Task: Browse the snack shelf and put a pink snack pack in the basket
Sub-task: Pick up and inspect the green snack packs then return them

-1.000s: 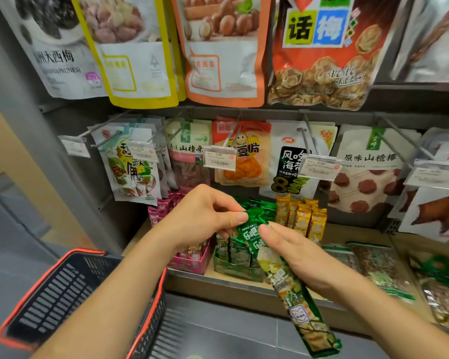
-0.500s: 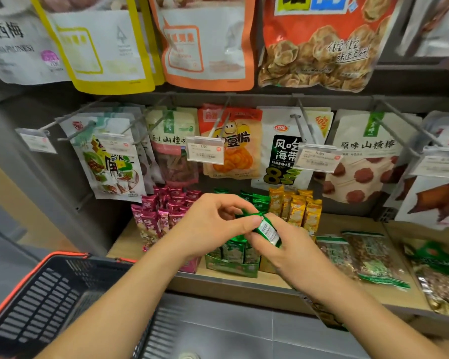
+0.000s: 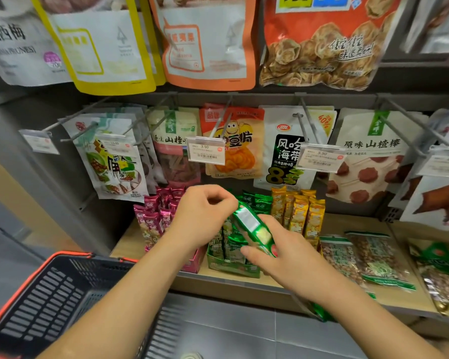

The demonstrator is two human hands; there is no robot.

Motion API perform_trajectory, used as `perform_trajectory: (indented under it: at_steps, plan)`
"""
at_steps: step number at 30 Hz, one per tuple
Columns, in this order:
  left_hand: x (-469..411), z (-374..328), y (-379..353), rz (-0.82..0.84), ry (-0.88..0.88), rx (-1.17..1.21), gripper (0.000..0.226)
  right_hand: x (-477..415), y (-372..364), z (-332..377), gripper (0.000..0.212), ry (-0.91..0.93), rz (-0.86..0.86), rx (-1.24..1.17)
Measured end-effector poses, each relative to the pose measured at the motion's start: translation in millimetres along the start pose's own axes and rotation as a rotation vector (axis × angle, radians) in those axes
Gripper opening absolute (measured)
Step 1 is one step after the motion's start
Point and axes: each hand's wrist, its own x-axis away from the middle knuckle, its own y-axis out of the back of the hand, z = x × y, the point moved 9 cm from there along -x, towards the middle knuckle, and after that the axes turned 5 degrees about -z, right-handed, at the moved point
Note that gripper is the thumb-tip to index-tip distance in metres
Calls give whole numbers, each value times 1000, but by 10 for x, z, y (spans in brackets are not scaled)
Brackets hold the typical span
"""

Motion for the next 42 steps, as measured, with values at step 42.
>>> perform_trajectory:
  at_steps: [42]
  plan:
    - [151,104,-476,268,25,25,33,-11,82,60,60,-125,52,-581]
